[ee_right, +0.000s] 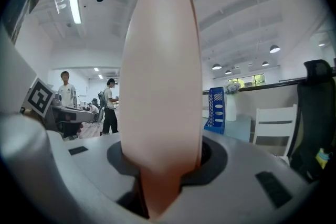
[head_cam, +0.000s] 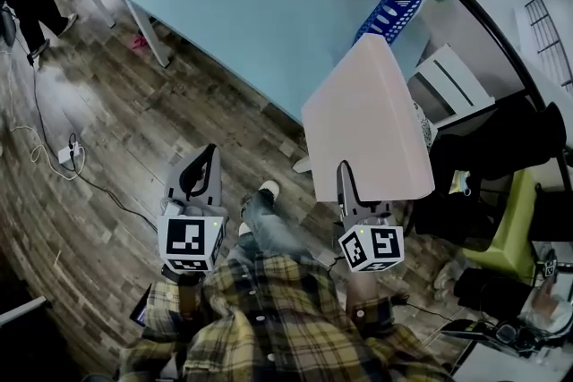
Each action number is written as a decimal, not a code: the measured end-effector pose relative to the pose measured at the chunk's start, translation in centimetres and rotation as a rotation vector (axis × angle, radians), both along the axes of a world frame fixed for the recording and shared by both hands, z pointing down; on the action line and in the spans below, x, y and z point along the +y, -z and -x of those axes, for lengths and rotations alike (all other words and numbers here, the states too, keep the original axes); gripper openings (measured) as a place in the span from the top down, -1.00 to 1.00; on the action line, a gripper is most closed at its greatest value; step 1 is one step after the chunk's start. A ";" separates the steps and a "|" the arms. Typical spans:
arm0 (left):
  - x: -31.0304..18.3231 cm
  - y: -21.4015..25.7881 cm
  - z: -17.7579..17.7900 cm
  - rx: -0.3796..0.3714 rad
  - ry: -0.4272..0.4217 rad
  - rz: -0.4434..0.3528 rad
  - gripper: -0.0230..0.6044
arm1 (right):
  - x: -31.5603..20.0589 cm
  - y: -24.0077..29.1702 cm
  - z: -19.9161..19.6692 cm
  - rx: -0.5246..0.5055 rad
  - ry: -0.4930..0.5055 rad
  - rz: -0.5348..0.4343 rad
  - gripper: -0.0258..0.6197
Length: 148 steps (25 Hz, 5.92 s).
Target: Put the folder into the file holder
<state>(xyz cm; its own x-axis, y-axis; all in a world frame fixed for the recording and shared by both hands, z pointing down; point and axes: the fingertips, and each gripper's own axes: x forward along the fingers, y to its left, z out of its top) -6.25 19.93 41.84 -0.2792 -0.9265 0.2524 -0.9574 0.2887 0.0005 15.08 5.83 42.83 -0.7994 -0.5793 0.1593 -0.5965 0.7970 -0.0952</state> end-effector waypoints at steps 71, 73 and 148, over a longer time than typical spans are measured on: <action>-35.2 2.6 10.9 -0.005 -0.774 -0.040 0.95 | -19.0 4.1 15.6 -0.050 -0.524 -0.035 0.43; -34.9 2.6 10.5 -0.004 -0.772 -0.042 0.95 | -18.7 4.3 15.2 -0.057 -0.526 -0.039 0.44; -39.0 1.0 4.0 0.019 -0.813 -0.008 0.95 | -29.9 6.9 6.8 -0.055 -0.632 -0.176 0.44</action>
<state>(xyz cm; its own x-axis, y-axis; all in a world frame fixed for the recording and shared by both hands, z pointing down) -10.29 -19.11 40.84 0.4858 -0.8397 0.2427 -0.8677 -0.4967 0.0183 8.32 -24.11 35.93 -0.3013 -0.9534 -0.0119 -0.9526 0.3016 -0.0394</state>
